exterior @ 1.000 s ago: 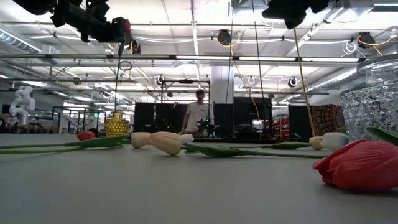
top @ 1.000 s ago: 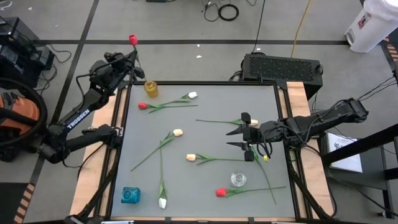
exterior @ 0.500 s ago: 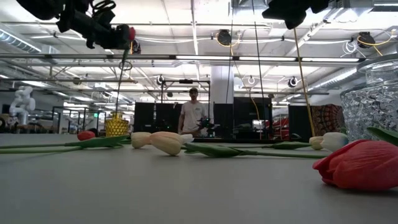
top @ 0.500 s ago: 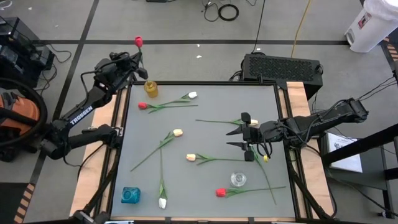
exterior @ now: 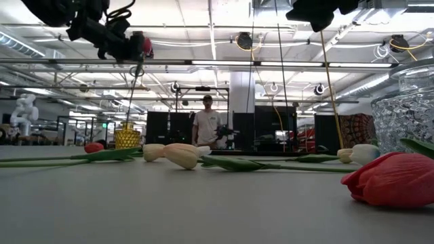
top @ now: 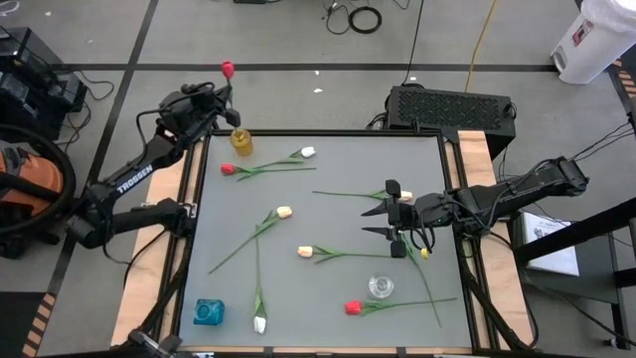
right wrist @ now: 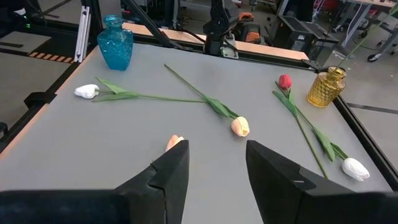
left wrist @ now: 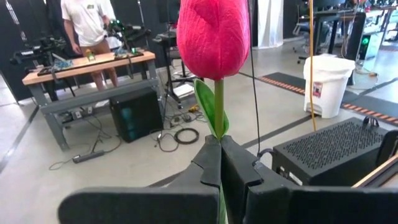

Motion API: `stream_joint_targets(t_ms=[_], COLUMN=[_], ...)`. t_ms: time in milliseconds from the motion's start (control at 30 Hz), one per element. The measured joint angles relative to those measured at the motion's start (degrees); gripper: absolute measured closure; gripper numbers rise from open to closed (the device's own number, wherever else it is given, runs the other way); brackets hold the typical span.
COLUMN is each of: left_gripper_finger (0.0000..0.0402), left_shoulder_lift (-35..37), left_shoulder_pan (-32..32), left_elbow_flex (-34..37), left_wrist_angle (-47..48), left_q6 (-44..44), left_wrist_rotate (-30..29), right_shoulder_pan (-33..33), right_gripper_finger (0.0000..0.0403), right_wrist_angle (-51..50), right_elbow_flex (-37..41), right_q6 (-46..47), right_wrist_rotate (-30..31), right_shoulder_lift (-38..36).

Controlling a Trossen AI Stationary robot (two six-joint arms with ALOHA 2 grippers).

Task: Sort flowers into vase by color
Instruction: Put the top right red tulip into the yellow vase

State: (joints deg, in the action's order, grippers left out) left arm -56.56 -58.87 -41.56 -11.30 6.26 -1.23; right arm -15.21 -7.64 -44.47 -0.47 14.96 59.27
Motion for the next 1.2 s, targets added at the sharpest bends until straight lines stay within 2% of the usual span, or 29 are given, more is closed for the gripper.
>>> stream_joint_targets(t_ms=[500,800,1200], left_gripper_finger=[0.0401,0.0378,0.0375], left_shoulder_lift=[-2.09,-2.09,-2.09], left_shoulder_pan=[0.02,0.00,0.02], left_elbow_flex=[-0.02,-0.06,-0.05], left_wrist_angle=[1.83,6.63,7.89], left_q6=[-2.92,-3.04,-3.21], left_wrist_rotate=[1.58,1.54,2.60], right_shoulder_pan=[0.00,-0.02,-0.01], right_gripper_finger=[0.0252,0.0252,0.0252], right_wrist_angle=[-0.02,0.00,0.00], right_elbow_flex=[0.00,0.00,0.00], right_q6=[0.01,-0.04,-0.07], right_wrist_rotate=[0.00,0.00,0.00], right_shoulder_lift=[0.00,0.00,0.00])
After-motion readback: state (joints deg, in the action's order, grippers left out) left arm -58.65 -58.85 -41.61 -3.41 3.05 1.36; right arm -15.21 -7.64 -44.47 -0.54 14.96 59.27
